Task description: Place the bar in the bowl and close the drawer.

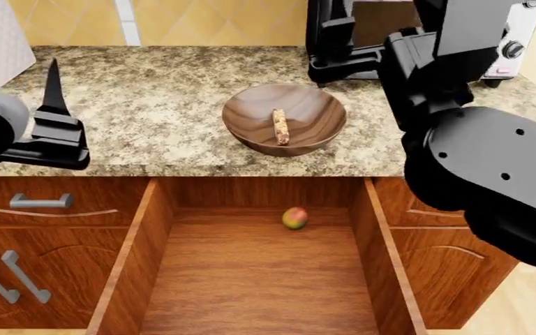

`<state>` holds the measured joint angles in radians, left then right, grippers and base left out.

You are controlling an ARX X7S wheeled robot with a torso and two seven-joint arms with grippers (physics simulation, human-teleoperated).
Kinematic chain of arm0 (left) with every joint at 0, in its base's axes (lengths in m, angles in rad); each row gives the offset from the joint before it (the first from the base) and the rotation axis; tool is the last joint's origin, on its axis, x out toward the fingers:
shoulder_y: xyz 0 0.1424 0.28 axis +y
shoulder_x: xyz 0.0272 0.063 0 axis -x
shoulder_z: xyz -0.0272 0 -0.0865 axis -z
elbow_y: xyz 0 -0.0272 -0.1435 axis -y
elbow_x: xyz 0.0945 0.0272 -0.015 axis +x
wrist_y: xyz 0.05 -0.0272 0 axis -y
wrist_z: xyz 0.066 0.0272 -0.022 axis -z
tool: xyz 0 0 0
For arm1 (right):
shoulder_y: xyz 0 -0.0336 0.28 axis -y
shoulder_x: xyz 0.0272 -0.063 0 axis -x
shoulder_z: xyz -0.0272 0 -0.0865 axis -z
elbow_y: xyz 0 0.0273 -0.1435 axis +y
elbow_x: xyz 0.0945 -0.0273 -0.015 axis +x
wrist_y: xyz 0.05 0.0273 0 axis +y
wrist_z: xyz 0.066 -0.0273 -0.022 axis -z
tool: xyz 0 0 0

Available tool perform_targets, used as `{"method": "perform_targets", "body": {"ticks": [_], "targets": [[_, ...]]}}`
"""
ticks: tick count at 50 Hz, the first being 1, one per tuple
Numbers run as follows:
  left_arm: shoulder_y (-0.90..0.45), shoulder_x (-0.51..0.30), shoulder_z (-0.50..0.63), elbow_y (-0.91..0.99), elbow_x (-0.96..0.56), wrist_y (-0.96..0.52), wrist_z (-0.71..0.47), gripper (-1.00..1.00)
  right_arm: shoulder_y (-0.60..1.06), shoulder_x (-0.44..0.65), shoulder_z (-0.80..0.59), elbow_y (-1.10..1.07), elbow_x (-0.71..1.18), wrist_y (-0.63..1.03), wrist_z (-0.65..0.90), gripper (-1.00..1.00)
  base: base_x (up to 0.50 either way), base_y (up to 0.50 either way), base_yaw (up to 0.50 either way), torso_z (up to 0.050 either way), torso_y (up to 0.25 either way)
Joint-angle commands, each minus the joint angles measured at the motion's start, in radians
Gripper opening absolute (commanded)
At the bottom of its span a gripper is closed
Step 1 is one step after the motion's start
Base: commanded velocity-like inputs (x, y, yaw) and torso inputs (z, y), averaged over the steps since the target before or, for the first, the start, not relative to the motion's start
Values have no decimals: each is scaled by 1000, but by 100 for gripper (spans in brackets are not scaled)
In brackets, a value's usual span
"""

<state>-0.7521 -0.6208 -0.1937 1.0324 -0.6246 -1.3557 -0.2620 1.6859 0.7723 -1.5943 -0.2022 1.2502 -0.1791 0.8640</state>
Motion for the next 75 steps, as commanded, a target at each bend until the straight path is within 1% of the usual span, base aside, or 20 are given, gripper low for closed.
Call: {"method": "perform_targets", "body": {"ticks": [1, 6, 15, 22, 27, 33, 39, 45, 53, 62, 68, 75], "targets": [[64, -48, -23, 12, -135, 76, -116, 100, -6, 238, -25, -400, -92, 21, 199, 100, 0, 0, 0, 0, 250], [93, -93, -30, 12, -229, 127, -200, 100, -10, 291, -27, -492, -113, 28, 248, 100, 0, 0, 0, 0, 250], [39, -170, -35, 9, -403, 133, -328, 100, -30, 348, -25, -554, -167, 20, 310, 100, 0, 0, 0, 0, 217], [26, -200, -18, 0, -431, 158, -364, 100, -25, 372, -11, -569, -174, 7, 313, 100, 0, 105, 0, 0, 0], [20, -220, -18, 6, -474, 161, -395, 100, 2, 397, 1, -595, -146, 27, 314, 100, 0, 432, 0, 0, 0], [50, -294, -32, 11, -559, 213, -468, 100, 36, 478, 11, -659, -119, 69, 326, 100, 0, 303, 0, 0, 0], [57, -320, -9, 5, -561, 248, -487, 100, 39, 563, 14, -712, -116, 78, 343, 100, 0, 314, 0, 0, 0], [70, -330, 10, 0, -541, 275, -486, 100, 40, 611, 18, -736, -106, 77, 358, 100, 0, 416, 0, 0, 0], [93, -342, 23, -3, -521, 305, -483, 100, 31, 633, 17, -754, -113, 77, 364, 100, 0, 420, 0, 0, 0], [97, -336, 63, -5, -494, 326, -489, 100, 8, 655, 6, -760, -133, 58, 365, 100, -1, 421, 0, 0, 0], [86, -350, 71, -6, -516, 333, -501, 100, 1, 683, 5, -775, -137, 51, 366, 100, -1, 421, 0, 0, 0], [76, -364, 78, 2, -548, 342, -527, 100, -19, 687, -6, -774, -155, 33, 366, 100, -1, 420, 0, 0, 0]]}}
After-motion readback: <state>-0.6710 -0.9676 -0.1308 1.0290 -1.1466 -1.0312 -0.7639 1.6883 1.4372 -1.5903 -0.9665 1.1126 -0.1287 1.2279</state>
